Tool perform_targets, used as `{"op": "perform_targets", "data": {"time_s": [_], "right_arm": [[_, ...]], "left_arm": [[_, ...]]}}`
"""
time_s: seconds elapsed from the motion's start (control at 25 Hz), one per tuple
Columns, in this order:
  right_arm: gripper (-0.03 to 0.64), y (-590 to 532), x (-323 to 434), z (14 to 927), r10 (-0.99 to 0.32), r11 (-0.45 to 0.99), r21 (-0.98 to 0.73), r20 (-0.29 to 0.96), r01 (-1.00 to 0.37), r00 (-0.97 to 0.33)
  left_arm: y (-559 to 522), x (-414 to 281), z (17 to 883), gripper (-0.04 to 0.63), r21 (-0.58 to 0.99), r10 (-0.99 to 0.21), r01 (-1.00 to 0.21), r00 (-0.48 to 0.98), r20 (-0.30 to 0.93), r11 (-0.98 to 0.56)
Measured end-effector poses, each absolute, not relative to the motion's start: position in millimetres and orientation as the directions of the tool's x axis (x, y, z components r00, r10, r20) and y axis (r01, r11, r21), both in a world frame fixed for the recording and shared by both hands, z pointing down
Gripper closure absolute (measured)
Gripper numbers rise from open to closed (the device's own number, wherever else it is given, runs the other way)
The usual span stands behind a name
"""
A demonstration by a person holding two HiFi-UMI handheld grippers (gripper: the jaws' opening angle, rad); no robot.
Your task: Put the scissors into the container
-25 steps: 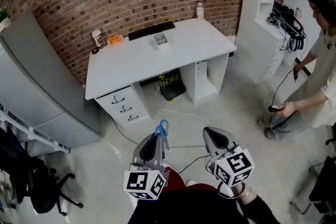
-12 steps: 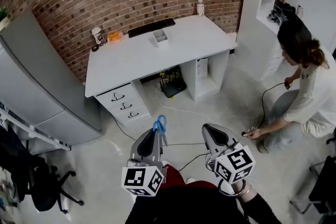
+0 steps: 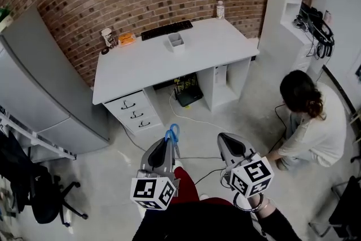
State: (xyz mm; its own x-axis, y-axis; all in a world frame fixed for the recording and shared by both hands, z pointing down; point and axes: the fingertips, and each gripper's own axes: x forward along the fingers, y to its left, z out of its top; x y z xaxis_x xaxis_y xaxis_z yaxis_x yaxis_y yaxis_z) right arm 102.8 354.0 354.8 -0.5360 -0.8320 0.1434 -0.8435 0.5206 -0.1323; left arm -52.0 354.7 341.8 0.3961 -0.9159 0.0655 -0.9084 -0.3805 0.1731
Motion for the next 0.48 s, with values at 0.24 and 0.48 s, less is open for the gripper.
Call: {"op": "perform_targets", "data": {"time_s": [0.24,0.48], "right_arm": [[0.607,331,96,357,-0.832,0.519,-0.141,0.143,-0.843,-0.536],[0.607,305,92,364,-0.828,0.516,-0.149,0.168,-0.844,-0.536]], "left_arm": [[333,-60,348,0.566,0.182,-0.919,-0.911,0.388,0.076,-0.370],[303,-67,356,0.566,0.196,-0.919,-0.912,0.383,0.089,-0.361]]}}
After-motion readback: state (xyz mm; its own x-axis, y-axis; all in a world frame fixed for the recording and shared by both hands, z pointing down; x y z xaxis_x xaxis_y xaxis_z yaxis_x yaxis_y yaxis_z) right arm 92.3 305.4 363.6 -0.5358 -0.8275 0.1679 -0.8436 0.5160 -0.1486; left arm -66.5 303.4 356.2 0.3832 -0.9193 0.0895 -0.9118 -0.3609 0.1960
